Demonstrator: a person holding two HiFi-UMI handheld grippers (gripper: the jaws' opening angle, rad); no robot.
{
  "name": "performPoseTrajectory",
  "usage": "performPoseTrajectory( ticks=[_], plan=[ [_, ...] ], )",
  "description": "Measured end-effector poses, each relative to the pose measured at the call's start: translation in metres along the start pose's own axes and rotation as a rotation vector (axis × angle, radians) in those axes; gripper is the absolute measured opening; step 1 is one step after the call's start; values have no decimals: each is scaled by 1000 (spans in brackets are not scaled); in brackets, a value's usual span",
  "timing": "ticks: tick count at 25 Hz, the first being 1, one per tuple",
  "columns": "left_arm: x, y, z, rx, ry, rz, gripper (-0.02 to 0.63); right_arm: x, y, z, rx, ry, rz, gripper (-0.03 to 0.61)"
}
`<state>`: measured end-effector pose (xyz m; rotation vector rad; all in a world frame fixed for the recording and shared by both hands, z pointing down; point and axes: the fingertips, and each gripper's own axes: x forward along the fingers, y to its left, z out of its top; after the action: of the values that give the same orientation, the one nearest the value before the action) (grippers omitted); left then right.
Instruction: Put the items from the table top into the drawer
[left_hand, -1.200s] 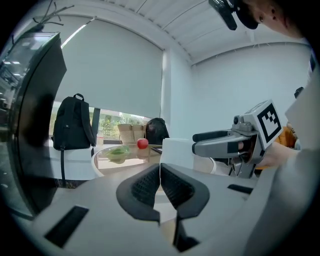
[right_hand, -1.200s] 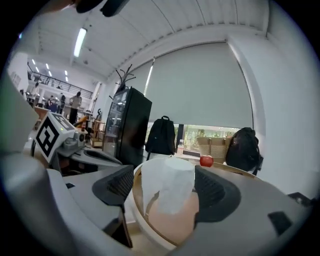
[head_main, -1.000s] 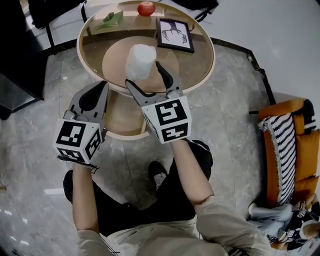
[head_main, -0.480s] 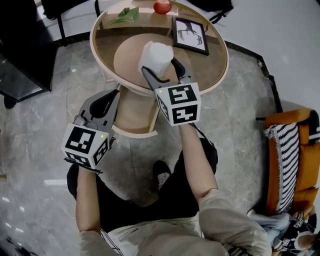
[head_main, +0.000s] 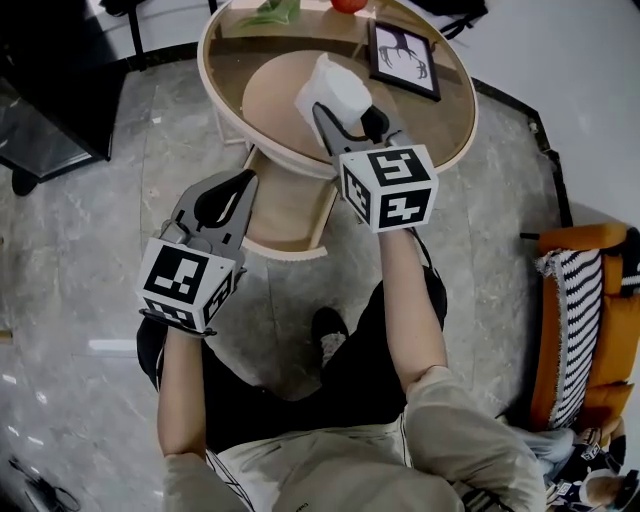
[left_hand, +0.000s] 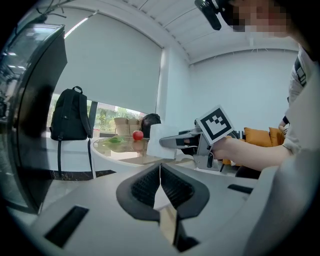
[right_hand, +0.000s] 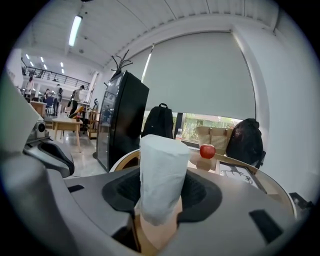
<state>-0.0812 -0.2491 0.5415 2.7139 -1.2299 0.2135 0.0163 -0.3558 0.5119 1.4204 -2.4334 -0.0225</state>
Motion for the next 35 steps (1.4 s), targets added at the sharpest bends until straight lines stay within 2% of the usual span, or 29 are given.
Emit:
performPoseTrajectory(
  ticks=[6, 12, 15, 20, 23, 27, 31, 35],
  plan=[
    [-14, 0, -7, -13, -4, 9, 21, -6, 6, -2, 25, -6, 17, 210],
    [-28, 7, -9, 0, -4, 39, 21, -9, 26, 8, 60, -42, 71, 209],
    [-36, 10, -11, -7, -9, 45, 21, -12, 47, 15, 55, -81, 127, 209],
    [-46, 16, -17, 7, -6, 71, 21, -20, 98, 37, -1, -239, 278, 209],
    [-53, 20, -19, 17, -7, 78, 21, -22, 132, 38, -26, -270, 365, 209],
    [-65, 28, -26, -1, -7, 107, 21, -21, 168, 22, -47, -253, 474, 209],
    [-69, 30, -29, -6, -6, 117, 21, -17, 183, 0, -46, -208, 538, 209],
    [-70, 27, -39, -15, 6, 116, 21, -15, 192, -41, -74, -115, 603, 209]
  ],
)
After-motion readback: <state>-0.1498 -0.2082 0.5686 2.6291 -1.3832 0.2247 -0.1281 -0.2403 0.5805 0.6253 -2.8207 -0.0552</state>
